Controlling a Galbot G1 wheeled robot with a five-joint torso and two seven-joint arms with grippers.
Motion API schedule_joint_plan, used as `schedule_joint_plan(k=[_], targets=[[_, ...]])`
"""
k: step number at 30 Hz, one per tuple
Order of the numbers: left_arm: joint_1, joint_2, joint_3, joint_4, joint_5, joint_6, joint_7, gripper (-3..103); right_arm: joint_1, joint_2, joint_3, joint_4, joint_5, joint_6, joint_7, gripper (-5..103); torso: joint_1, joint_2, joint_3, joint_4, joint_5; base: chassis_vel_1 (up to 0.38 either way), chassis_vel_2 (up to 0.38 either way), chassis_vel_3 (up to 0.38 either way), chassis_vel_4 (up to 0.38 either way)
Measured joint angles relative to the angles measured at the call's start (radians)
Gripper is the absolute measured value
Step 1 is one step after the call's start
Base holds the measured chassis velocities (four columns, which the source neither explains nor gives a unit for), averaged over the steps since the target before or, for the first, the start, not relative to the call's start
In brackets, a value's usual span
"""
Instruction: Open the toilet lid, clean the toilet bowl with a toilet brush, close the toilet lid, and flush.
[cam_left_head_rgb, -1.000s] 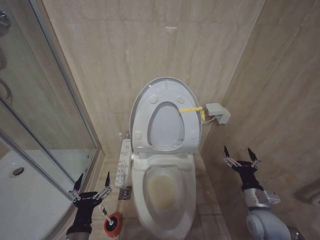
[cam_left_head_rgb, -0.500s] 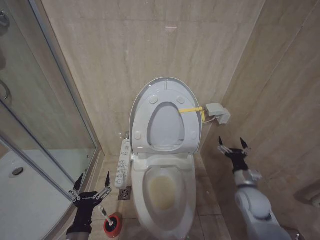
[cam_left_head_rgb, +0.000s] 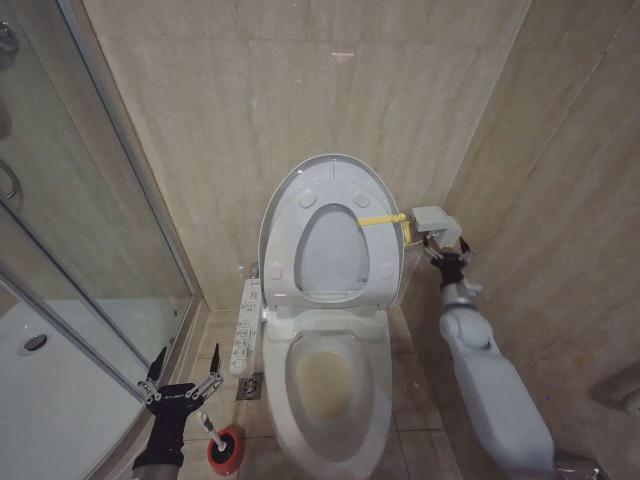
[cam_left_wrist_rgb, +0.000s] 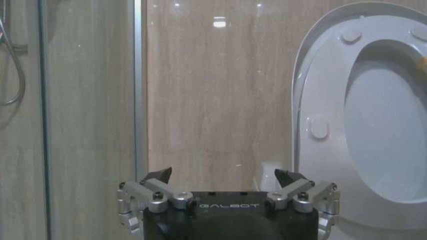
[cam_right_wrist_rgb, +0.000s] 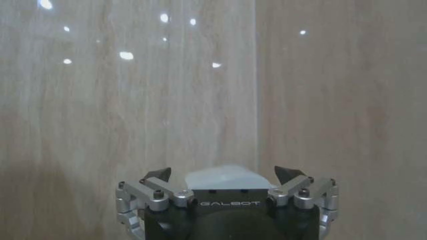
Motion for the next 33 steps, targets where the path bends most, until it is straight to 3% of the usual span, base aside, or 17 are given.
schedule_joint_plan(k=[12, 33], targets=[[0.0, 0.0, 0.0, 0.0, 0.0, 0.0, 0.0, 100, 0.06, 0.019, -0.062, 0.016, 0.01, -0.012, 0.022, 100, 0.0, 0.0, 0.0, -0.0001, 0.0, 0.0, 0.0, 0.0, 0.0], [0.0, 0.0, 0.0, 0.0, 0.0, 0.0, 0.0, 100, -0.213, -0.065, -0.123, 0.339, 0.101, -0.098, 0.067, 100, 0.0, 0.0, 0.0, -0.0007, 0.0001, 0.0, 0.0, 0.0, 0.0]])
